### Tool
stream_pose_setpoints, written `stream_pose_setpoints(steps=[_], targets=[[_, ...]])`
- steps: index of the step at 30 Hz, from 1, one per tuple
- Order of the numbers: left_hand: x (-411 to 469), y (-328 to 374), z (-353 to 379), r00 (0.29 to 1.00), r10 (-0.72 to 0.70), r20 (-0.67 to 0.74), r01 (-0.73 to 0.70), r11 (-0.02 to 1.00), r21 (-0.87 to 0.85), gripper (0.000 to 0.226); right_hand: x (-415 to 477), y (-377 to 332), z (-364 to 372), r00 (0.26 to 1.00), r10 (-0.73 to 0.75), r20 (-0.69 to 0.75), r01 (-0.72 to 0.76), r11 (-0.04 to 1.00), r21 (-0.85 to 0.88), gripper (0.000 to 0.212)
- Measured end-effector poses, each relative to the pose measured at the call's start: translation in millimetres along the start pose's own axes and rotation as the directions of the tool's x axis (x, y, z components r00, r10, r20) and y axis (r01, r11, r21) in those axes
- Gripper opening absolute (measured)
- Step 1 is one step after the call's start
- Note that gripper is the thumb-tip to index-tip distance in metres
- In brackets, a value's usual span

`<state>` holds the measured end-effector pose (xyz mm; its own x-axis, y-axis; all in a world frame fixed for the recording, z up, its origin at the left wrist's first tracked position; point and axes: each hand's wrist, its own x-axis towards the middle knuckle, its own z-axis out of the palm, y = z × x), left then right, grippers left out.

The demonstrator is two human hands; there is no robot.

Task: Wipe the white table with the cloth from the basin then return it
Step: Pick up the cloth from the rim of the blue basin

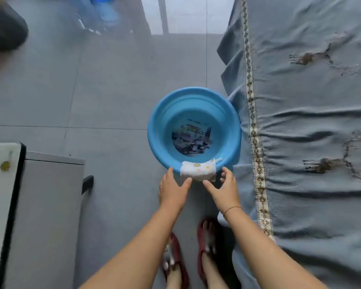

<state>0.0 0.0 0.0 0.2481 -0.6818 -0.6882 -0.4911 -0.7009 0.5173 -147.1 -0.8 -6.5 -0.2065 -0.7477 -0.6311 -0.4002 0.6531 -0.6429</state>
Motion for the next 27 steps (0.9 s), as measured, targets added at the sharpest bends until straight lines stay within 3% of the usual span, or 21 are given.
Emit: stream_pose_setpoints(steps=[7,11,15,19,22,25,27], targets=[[64,-26,48,0.962,-0.271,-0.016,0.248,0.901,-0.355,0.095,68,37,29,0.983,0.138,-0.121,-0.122,0.983,0.135,0.098],[84,-32,59,0.954,-0.294,0.054,0.284,0.831,-0.478,0.065,85,41,39,0.977,0.204,-0.063,-0.189,0.964,0.186,0.069],[86,-30,61,0.942,-0.332,0.049,0.312,0.812,-0.493,0.049,89,44,43,0.967,0.235,-0.097,-0.221,0.966,0.133,0.043],[83,-20,52,0.921,-0.376,0.103,0.374,0.776,-0.508,0.036,79,37,36,0.964,0.227,-0.137,-0.238,0.969,-0.072,0.056],[79,-9,38,0.889,-0.426,0.165,0.450,0.751,-0.484,0.028,73,23,30,0.977,0.168,-0.130,-0.181,0.979,-0.091,0.050],[70,2,19,0.918,-0.362,0.161,0.396,0.823,-0.408,0.020,65,3,23,0.994,0.086,-0.063,-0.089,0.995,-0.041,0.023],[60,10,2,0.958,-0.257,0.124,0.284,0.894,-0.346,0.021,56,-12,18,0.999,0.027,-0.023,-0.027,1.000,-0.004,0.017]])
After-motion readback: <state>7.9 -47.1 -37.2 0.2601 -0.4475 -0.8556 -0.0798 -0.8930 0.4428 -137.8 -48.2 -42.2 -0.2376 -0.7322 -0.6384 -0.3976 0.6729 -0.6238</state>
